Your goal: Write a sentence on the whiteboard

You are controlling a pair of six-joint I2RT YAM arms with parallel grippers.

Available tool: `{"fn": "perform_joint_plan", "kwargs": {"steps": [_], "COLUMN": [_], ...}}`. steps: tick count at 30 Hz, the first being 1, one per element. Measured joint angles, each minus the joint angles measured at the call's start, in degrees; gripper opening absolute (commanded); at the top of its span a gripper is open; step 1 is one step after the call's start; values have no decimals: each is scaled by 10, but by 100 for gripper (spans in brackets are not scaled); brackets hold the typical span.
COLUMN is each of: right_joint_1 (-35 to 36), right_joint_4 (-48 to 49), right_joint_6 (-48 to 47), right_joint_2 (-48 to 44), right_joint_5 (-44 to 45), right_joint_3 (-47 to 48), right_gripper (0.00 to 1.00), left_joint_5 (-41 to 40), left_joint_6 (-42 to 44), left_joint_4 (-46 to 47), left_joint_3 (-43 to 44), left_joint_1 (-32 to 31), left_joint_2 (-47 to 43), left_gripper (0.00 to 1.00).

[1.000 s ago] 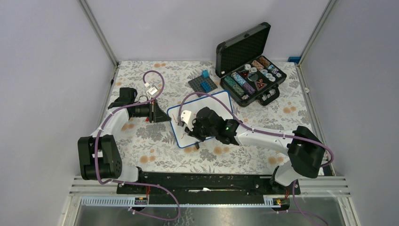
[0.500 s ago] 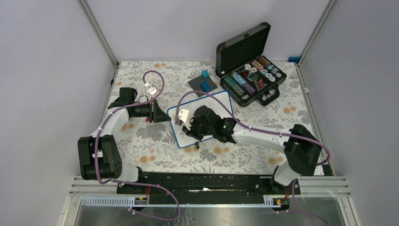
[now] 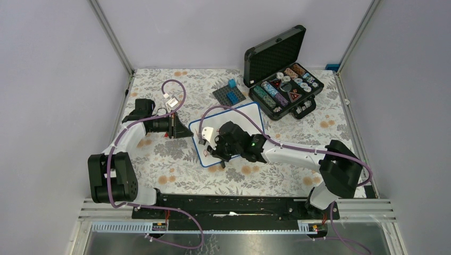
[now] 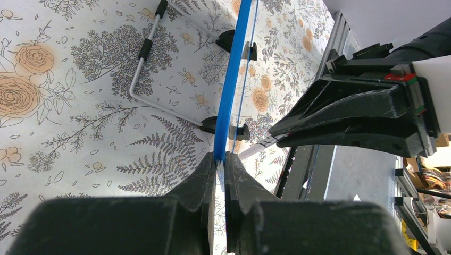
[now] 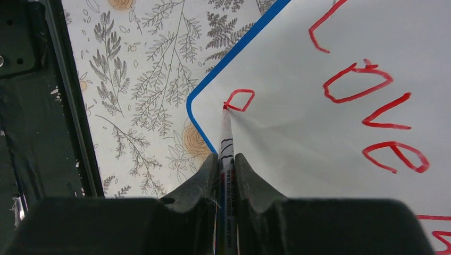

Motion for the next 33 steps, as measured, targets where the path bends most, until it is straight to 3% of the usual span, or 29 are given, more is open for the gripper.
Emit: {"fn": "perform_joint_plan", "kwargs": {"steps": [33], "right_joint_1": [-18], "right_joint_4": [-23], "right_joint_6": [-5], "right_joint_2": [-45], "right_joint_5": [16], "right_joint_3": [-18], "right_gripper": [0], "left_joint_5": [0], "left_joint_6": [-1], "left_joint_4": [0], "left_joint_3": [0], "left_joint_1": [0], "left_joint_2": [0], "left_gripper": [0]}}
